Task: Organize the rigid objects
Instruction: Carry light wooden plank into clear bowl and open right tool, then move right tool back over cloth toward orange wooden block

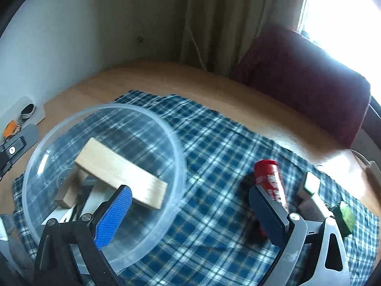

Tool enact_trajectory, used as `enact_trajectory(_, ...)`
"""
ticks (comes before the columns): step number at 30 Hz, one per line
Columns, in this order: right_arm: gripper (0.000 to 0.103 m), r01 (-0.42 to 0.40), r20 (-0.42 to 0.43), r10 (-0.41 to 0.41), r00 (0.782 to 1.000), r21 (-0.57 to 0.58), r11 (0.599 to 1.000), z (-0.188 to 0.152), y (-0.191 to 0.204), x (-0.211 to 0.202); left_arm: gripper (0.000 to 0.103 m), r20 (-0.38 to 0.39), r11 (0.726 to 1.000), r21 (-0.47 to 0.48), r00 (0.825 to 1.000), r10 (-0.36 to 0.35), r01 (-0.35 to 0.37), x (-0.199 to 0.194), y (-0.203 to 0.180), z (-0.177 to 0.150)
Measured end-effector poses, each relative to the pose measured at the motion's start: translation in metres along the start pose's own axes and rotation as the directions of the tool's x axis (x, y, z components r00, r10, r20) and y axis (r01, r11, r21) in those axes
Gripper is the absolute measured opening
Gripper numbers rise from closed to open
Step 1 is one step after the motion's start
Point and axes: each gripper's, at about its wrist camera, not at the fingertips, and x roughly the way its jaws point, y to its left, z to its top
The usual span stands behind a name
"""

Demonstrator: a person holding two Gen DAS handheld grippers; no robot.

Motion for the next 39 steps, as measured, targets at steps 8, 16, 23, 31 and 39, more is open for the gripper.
enact_trajectory(8,0.101,0.076,-0.037,-0.078,0.996,-0.074,0.994,0.005,0.023,0.020,0.089,-0.001,1.000,-0.001,1.000,0.001,-0.001,0.000,0.002,0.000)
enact_trajectory(16,0.101,0.016,-0.008,-0.015,1.000,0.056,0.998,0.007,-0.003,0.006,0.089,-0.005,1.000,-0.004,1.000,0.003,-0.003,0.000,0.000,-0.001)
enact_trajectory(23,0.101,-0.001,-0.018,0.002,1.000,0.092,0.996,-0.006,-0.017,-0.006,0.089,-0.002,1.000,-0.006,1.000,0.011,-0.011,0.000,0.000,-0.002)
enact_trajectory(31,0.101,-0.005,-0.022,0.008,1.000,0.175,0.985,-0.036,-0.048,-0.028,0.089,0.004,0.999,0.012,0.999,0.032,-0.032,0.000,-0.003,-0.004)
enact_trajectory(39,0.101,0.006,0.002,-0.007,1.000,0.265,0.964,-0.071,-0.093,-0.054,0.089,0.023,0.995,0.072,0.998,0.061,-0.062,-0.003,-0.014,-0.006)
